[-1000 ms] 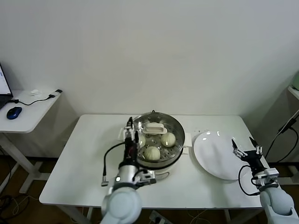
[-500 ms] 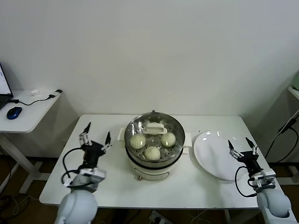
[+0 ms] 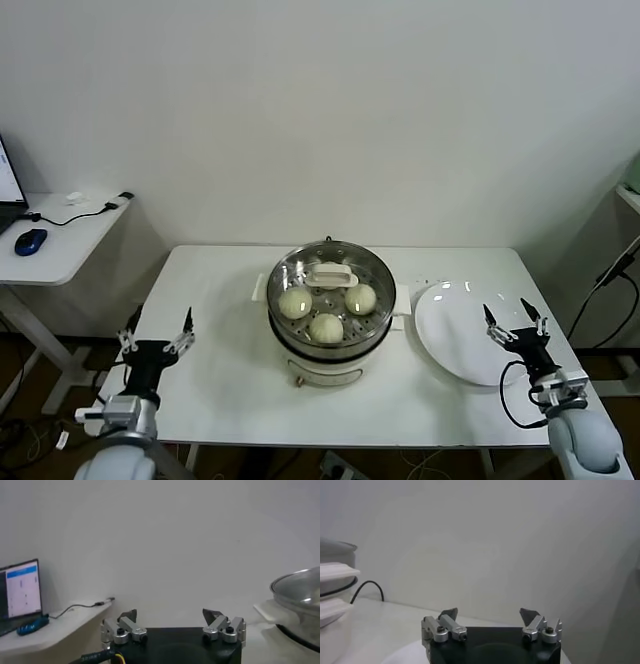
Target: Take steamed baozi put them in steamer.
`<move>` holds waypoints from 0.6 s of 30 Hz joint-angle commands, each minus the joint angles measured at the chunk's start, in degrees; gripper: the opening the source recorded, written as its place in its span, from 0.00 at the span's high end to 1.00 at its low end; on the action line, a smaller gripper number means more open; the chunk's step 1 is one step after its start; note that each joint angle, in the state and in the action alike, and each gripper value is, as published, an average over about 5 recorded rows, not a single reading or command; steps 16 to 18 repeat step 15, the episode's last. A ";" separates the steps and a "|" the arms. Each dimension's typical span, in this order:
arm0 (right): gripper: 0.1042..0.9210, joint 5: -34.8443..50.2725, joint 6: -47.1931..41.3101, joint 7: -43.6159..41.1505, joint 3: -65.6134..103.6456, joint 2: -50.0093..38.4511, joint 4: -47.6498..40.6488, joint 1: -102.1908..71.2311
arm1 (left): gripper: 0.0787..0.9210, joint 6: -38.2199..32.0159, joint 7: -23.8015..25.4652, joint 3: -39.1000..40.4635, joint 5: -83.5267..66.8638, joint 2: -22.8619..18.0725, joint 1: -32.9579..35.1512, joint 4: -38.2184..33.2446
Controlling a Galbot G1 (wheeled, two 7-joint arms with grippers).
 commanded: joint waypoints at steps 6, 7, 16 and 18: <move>0.12 1.61 -0.45 -1.51 1.46 0.56 0.63 -1.90 | 0.12 -6.24 4.22 -4.99 -8.92 -1.37 4.06 1.56; 0.12 1.60 -0.46 -1.53 1.49 0.59 0.53 -1.84 | 0.12 -6.19 4.26 -4.94 -8.86 -1.38 4.00 1.49; 0.12 1.56 -0.62 -1.63 1.65 0.95 0.46 -1.67 | 0.12 -5.75 4.37 -4.38 -8.29 -1.40 4.05 1.24; 0.12 1.56 -0.62 -1.63 1.65 0.95 0.46 -1.67 | 0.12 -5.75 4.37 -4.38 -8.29 -1.40 4.05 1.24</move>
